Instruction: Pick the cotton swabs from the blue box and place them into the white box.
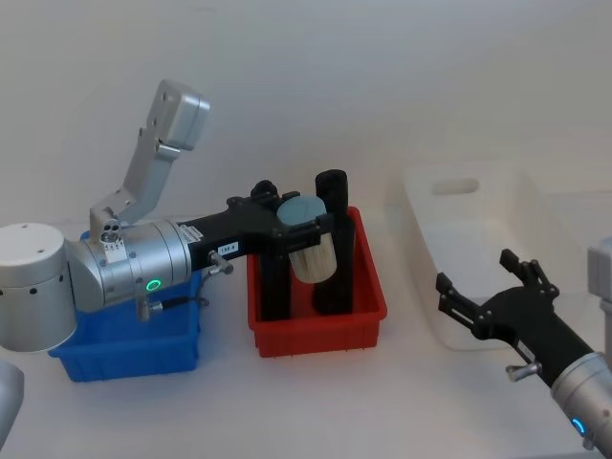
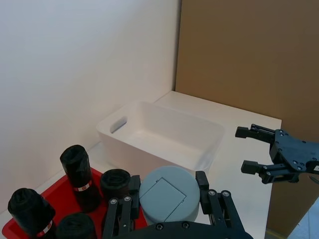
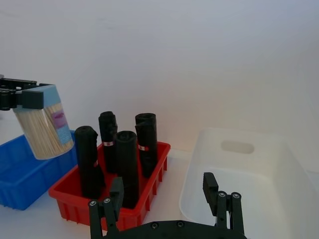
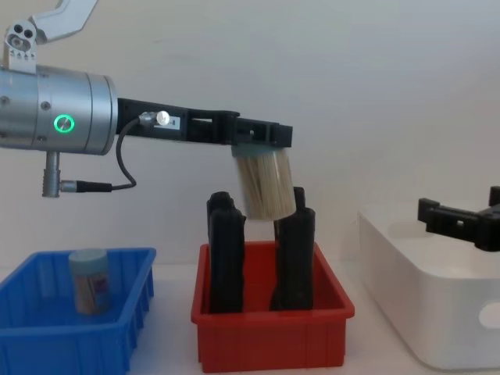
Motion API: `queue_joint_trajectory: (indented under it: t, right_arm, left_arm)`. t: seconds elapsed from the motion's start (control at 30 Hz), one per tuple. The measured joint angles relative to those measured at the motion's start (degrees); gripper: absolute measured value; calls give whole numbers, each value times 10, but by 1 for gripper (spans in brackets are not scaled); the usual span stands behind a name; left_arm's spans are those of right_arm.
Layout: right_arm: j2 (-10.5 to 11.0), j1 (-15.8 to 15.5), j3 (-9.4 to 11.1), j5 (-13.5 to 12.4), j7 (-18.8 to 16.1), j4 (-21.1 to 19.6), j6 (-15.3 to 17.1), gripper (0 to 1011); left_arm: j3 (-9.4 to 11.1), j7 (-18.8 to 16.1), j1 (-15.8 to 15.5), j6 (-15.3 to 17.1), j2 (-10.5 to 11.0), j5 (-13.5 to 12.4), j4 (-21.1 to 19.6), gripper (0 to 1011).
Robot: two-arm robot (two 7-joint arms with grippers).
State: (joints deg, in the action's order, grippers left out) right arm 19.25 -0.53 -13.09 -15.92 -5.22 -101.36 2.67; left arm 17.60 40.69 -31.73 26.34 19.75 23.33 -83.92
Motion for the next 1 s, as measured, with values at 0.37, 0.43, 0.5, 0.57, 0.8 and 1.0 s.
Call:
queue_joint_trajectory:
  t: [0.37, 0.43, 0.5, 0.57, 0.8, 1.0]
  right_arm:
    - [-7, 20, -11, 25, -58, -4, 36, 1002]
    - [-10, 24, -14, 31, -68, -4, 43, 1002]
    - [-14, 31, -19, 40, -80, -4, 53, 1002]
    - [-17, 35, -22, 46, -87, -4, 59, 1002]
    - [-34, 60, -34, 71, -118, 4, 86, 1002]
    - [-47, 78, -42, 85, -131, 14, 101, 1002]
  left_arm:
    - [2, 8, -3, 1, -2, 1, 2, 670]
    - [2, 9, -3, 1, -2, 1, 2, 670]
    - [2, 9, -4, 1, -2, 2, 2, 670]
    - [2, 10, -4, 1, -2, 2, 2, 670]
    - [3, 11, -4, 2, -3, 2, 2, 670]
    - [3, 12, -4, 2, -3, 2, 3, 670]
